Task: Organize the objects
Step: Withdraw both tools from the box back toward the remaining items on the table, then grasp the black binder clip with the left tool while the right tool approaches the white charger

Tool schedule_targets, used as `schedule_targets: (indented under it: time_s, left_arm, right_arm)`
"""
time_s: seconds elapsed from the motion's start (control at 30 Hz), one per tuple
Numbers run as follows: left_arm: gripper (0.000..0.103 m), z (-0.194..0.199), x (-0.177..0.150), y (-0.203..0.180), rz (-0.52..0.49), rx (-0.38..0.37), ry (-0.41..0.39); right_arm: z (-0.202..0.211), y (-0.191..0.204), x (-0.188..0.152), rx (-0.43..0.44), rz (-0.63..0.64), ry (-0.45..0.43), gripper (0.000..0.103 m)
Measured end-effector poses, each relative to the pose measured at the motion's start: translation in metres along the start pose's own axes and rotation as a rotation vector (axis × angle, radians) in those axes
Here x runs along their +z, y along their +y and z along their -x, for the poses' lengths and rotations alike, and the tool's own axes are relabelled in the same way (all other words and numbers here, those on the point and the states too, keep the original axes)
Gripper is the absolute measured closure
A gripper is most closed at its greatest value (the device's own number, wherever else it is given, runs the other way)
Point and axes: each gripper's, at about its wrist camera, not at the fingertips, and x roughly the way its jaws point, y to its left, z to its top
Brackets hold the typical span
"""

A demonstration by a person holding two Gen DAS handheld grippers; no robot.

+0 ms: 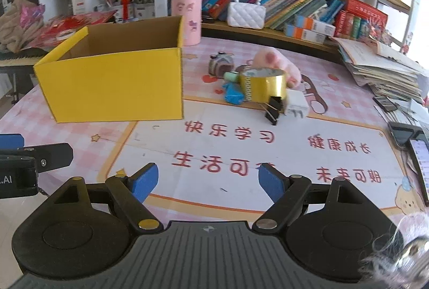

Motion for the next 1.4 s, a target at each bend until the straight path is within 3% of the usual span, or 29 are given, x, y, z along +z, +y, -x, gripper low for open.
schedule_targets:
  time_s: [0.5, 1.4]
  left_arm:
    - [0.014, -0.030, 0.012, -0.056, -0.058, -0.051, 0.037]
    - [0.012, -0.099, 0.046, -0.150, -0.058, -0.038, 0.061]
  right_arm:
    - [-0.010, -0.063, -0.001, -0.065, -0.086, 0.027, 0.022]
    - [-0.068, -0.177, 0.035, -0.042, -0.113, 0.045, 0.022]
